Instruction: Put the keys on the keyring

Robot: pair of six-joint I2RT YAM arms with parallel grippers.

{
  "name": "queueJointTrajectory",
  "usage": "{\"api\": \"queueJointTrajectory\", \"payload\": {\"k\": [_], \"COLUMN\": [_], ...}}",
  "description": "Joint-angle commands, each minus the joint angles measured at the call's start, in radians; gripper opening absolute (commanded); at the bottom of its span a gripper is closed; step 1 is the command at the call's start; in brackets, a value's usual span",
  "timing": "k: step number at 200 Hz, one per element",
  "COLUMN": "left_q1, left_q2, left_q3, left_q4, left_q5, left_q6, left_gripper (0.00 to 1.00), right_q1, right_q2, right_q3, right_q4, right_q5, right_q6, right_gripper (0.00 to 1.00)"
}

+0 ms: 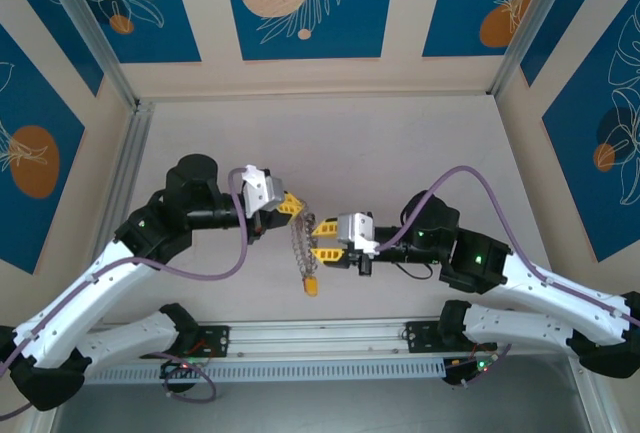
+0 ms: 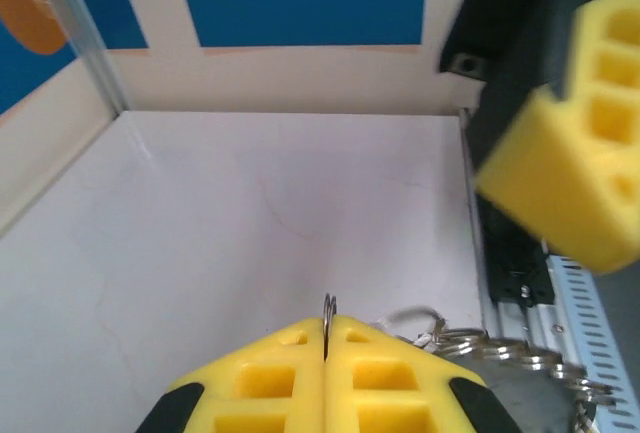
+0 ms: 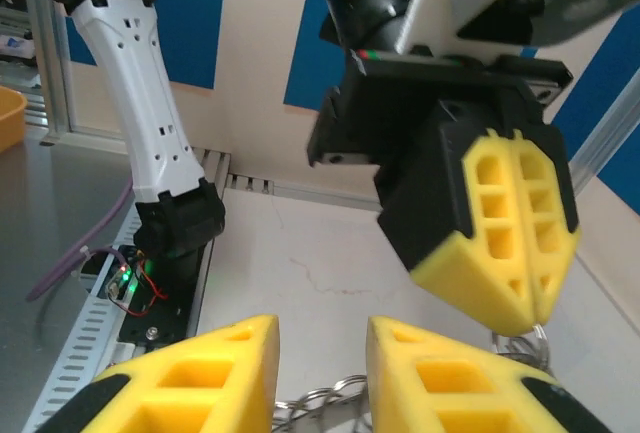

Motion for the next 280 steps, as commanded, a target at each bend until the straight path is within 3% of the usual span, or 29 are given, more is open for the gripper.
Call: {"api": "queueJointTrajectory", "payload": {"k": [1,67,172,280], "left_q1": [0.017,0.041,0.098,0.109], "left_q2": [-0.035,-0.085,-0.117,-0.090], "left_q3": [-0.024,-0.103,-0.234,-0.264], "left_q4": [0.130,0.280,0.694,0.859], "left_q5": [0.017,0.100,0.290,0.358], "left_q6": [-0.040,-0.134,-0.422,-0.558], "left_gripper": [0.00,0.00,0.00,0.00], "right_q1": [-0.012,-0.098,-0.158,-0.183], "right_q2": [-0.014,-0.035,-0.001,0.029], "right_q3": [-0.011,-0.038,-0.052,-0.050], "right_q4": [0.004,0.048,0.123,0.208], "right_q5": [-0.019,-0.022,-0.172,-0.207], "right_q6": [0.054,0.140,0.199,0.213], "right_gripper": [0.29,0.27,0.26,0.20]}}
